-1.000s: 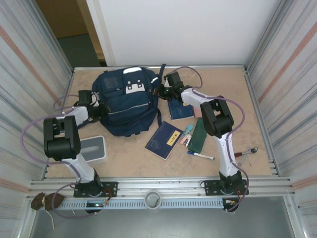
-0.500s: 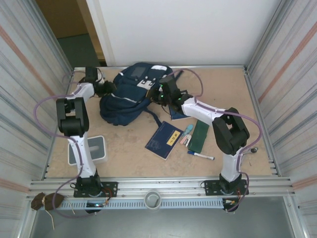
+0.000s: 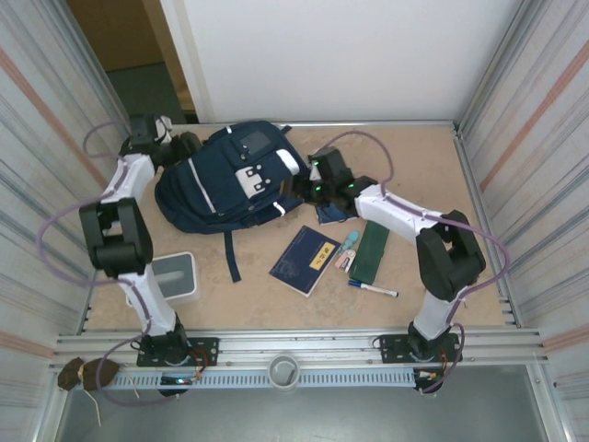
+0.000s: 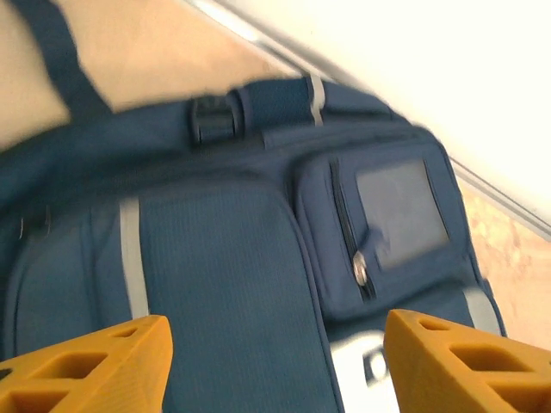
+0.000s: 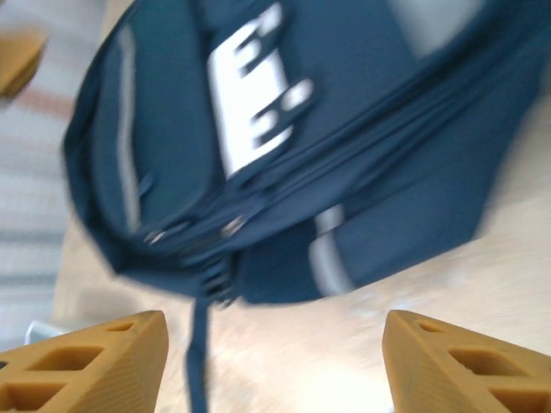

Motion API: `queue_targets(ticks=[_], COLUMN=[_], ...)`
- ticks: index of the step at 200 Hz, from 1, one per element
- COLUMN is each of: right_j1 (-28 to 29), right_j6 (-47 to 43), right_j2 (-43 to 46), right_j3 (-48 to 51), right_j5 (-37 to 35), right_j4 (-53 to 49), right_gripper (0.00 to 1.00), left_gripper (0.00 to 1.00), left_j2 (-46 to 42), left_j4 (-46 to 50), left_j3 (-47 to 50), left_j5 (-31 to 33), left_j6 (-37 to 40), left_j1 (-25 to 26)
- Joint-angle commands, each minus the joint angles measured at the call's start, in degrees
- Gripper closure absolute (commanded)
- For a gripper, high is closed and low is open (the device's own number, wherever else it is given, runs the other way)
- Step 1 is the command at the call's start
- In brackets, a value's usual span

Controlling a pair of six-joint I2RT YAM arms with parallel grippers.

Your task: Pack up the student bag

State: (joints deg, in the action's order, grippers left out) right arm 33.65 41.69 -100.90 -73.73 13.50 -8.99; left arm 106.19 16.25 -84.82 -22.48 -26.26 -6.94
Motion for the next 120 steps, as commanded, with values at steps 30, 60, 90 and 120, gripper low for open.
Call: queue_targets(ticks=[30,60,90,120], right_j1=[-2.25,-2.21,-1.75,-3.02], right_j6=[5.68,9.16,12.63,17.59], right_j2=[-9.76,-16.62,-20.74,-15.25], right_j3=[-2.06,-5.79,-8.88,-5.63], right_j5=[0.27,3.95,7.39,10.46], right_j4=[0.77,6.06,9.79,16.71], right_gripper=[0.13,0.15,0.47,0.87], left_gripper=[0.29,0.27,0.26,0.26], left_j2=[-25.72,-37.02,-44.56,-46.52], left_j4=[-9.04,-5.23,-4.07,-5.55], left_j3=[30.08,41.54,48.45,51.77], left_j5=[5.37,9.79,10.27,12.60], left_j6=[-2.07,-0.62,-0.80,1.61], left_j1=[7.88,12.42,17.70,24.59])
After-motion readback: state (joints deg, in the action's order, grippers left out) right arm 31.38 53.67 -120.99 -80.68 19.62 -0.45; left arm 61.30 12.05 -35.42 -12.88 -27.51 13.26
